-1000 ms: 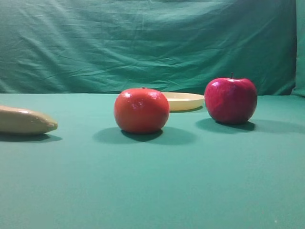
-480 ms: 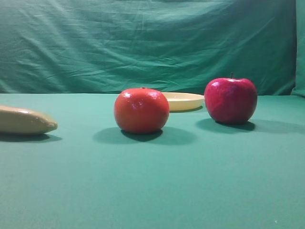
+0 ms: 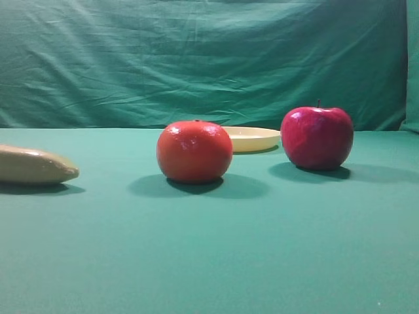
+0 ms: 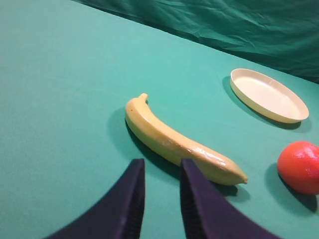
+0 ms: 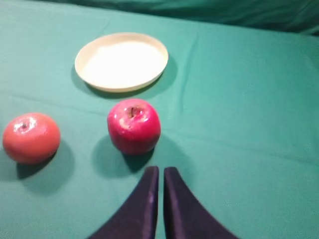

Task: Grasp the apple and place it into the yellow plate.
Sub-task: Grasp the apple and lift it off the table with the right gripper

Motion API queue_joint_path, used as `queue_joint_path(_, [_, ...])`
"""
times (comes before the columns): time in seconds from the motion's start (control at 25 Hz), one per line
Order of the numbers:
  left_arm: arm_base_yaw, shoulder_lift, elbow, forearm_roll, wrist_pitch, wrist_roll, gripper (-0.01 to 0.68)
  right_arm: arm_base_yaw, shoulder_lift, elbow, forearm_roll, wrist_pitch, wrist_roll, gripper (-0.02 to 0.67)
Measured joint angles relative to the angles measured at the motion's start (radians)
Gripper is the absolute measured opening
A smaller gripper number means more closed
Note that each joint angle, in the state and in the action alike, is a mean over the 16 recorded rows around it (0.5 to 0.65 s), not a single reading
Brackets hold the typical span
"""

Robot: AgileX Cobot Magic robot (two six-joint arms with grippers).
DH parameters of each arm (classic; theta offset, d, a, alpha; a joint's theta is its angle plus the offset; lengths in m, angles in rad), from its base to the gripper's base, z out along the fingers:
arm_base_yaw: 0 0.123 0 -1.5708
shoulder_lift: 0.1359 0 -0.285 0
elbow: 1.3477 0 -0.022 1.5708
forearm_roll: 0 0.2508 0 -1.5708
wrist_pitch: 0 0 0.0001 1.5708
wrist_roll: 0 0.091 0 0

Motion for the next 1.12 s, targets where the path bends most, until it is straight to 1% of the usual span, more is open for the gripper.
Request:
queue_joint_path(0.4, [0.000, 0.000, 0.000, 0.000, 0.000, 0.000, 0.157, 0.018, 0.243, -0.197, -0.011, 0.050, -0.014, 0.000])
queue_joint_path(0.56, [0.000, 0.000, 0.000, 0.000, 0.000, 0.000, 0.157, 0.059, 0.314, -0.253, -0.036, 0.062, -0.021, 0.000])
queue_joint_path(0.84, [0.000, 0.000, 0.000, 0.000, 0.000, 0.000, 0.157, 0.162, 0.424, -0.313, -0.090, 0.048, -0.027, 0.009])
queue_joint_path(0.96, [0.000, 0.000, 0.000, 0.000, 0.000, 0.000, 0.157, 0.202, 0.464, -0.329, -0.113, 0.032, -0.028, 0.053])
queue_joint_path(1.04, [0.000, 0.000, 0.000, 0.000, 0.000, 0.000, 0.157, 0.221, 0.487, -0.337, -0.124, 0.020, -0.028, 0.111])
queue_joint_path(1.12, [0.000, 0.000, 0.000, 0.000, 0.000, 0.000, 0.157, 0.233, 0.508, -0.345, -0.131, 0.009, -0.029, 0.186])
